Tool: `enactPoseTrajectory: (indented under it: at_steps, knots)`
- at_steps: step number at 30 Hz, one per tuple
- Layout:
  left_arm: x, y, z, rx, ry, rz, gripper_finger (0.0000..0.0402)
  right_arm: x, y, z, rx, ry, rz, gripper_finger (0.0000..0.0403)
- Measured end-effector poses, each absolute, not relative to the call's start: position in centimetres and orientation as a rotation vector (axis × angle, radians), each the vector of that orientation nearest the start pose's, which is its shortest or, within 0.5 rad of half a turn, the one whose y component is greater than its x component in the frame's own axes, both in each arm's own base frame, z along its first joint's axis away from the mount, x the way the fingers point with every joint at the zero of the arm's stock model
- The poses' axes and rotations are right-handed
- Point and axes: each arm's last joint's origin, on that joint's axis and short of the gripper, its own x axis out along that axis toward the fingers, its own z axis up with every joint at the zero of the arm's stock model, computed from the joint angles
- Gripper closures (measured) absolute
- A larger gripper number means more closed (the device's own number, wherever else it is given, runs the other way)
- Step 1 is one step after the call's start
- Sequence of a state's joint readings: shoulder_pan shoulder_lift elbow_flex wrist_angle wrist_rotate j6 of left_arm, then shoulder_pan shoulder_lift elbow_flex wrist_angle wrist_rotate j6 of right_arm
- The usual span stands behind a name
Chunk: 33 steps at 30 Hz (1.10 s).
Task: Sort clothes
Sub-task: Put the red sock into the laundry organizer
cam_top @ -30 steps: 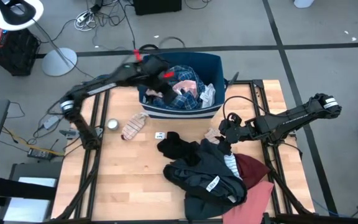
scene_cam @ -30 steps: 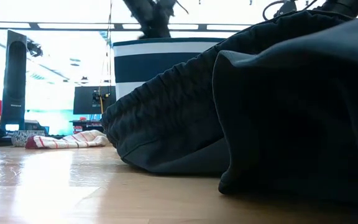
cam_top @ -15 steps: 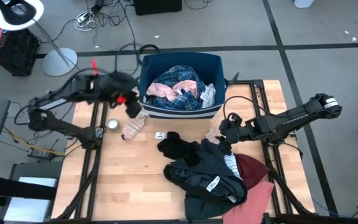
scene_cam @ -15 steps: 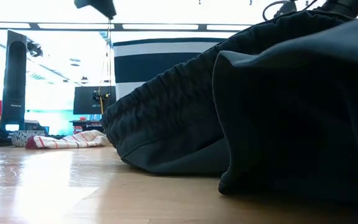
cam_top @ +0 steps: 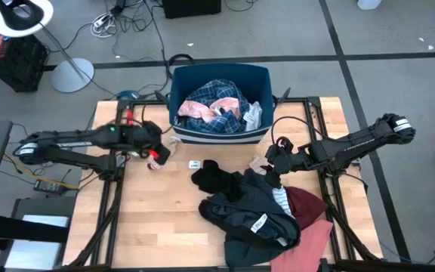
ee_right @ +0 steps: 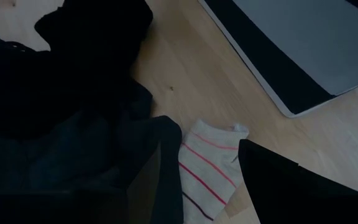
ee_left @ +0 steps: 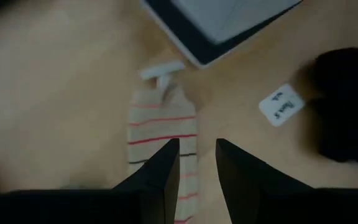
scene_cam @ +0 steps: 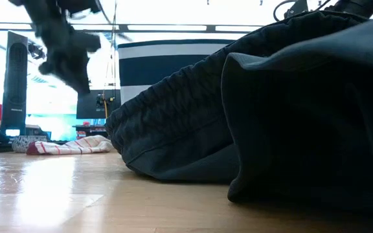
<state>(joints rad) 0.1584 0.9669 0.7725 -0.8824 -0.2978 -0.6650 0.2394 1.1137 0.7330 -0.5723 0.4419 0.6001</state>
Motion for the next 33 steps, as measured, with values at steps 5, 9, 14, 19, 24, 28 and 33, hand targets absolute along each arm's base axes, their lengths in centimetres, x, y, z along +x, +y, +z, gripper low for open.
enactPoseTrajectory:
  at_steps: [5,9,14,19,24,28,33]
  knots:
    - [16.6,3.8,19.7,-0.634,0.929,0.78,0.0291,20.5,3.7,22.9,0.239,0.802,-0.444,0.0186]
    - [16.2,3.8,16.3,-0.709,0.954,0.807,0.0291,20.5,3.7,22.9,0.239,0.801,-0.443,0.0186]
    - [15.7,3.7,13.4,-0.776,0.986,0.832,0.0293,20.5,3.7,22.9,0.24,0.8,-0.443,0.0186]
    - [15.7,3.6,13.2,-0.804,0.996,0.816,0.036,20.5,3.7,22.9,0.24,0.799,-0.443,0.0186]
    - [16.7,3.8,16.0,-0.767,0.976,0.752,0.0396,20.5,3.7,22.9,0.239,0.8,-0.443,0.0186]
    - [17.3,4.0,19.4,-0.703,0.995,0.772,0.0399,20.5,3.7,22.9,0.239,0.8,-0.444,0.0186]
    - [17.9,4.4,25.6,-0.594,0.956,0.8,0.04,20.5,3.7,22.9,0.238,0.802,-0.444,0.0186]
